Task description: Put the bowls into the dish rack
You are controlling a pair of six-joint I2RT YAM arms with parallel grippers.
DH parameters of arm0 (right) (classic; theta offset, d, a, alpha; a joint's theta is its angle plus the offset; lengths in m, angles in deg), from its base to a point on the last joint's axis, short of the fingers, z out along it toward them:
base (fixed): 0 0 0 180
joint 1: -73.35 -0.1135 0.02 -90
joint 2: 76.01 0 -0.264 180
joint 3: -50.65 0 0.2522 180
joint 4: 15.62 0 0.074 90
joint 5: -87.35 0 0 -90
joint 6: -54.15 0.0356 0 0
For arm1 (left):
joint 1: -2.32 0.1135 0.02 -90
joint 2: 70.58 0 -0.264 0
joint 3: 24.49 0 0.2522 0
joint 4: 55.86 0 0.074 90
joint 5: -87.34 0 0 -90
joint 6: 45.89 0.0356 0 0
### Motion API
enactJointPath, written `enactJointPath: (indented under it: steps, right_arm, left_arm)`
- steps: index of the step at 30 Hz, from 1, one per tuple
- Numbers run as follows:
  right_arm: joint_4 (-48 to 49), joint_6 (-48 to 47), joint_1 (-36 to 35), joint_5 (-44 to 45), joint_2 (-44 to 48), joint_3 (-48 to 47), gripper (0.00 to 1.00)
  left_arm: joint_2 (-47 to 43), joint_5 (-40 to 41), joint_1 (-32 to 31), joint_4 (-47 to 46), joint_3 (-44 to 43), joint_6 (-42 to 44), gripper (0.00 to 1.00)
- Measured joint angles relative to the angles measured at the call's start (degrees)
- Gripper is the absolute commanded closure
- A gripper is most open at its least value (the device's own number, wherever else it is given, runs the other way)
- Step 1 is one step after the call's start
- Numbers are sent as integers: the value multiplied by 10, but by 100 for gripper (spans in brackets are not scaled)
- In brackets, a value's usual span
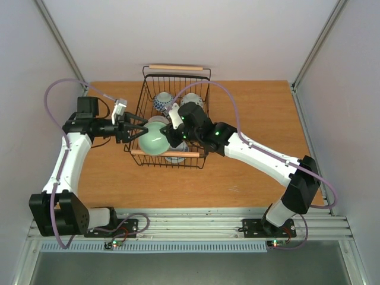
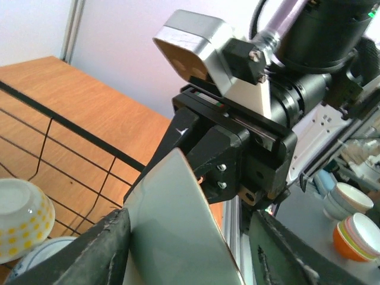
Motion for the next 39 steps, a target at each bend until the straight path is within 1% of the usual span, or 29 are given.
enactJointPath:
  steps: [2,4,7,9,14,17,20,22,23,28,30,31,33,34,37,39]
  right_arm:
    - [-6,-2,0,6,-1,-3,99]
    - [-16,-1,0,15,-1,-3,99]
    - [-24,0,0,25,-1,-3,99]
    - [-22,0,1,32,-1,-3,99]
    - [-24,2,2,49,0,-3,99]
    - [-45,4,2,65,-2,-13,99]
    - [-95,3,2,89,-18,-56,99]
    - [-139,-3,-1,121,-47,-119,99]
    - [-139,-3,-1,121,-47,-119,99]
    - [-189,-13,-15,170,-92,-207,99]
    - [-207,-17,-19,188,-105,-229,99]
    - [-212,-17,-21,195,-110,-236,99]
    - [-221,-15,-23,210,-120,-248,99]
    - [-221,-11,-25,218,-124,-250,99]
    - [-206,23,-38,252,-136,-261,99]
    - [-207,24,-41,265,-142,-262,99]
  left_arm:
    - [-9,9,0,-51,15,-37,58]
    - [-25,29,-1,-116,41,-88,62]
    - [-40,61,-7,-174,59,-152,62]
    - [-40,77,-10,-194,60,-178,60]
    - [-35,113,-18,-208,60,-217,55]
    - [-25,132,-26,-207,56,-229,55]
    - [-14,155,-34,-206,43,-234,54]
    - [-10,177,-36,-207,33,-234,54]
    - [-8,185,-38,-207,30,-234,54]
    - [3,241,-62,-201,21,-232,55]
    - [8,262,-67,-197,16,-229,62]
    - [12,273,-70,-195,14,-228,70]
    - [16,291,-73,-189,9,-224,90]
    - [19,314,-76,-188,6,-218,98]
    - [27,414,-94,-194,5,-200,100]
    - [28,428,-97,-189,4,-198,99]
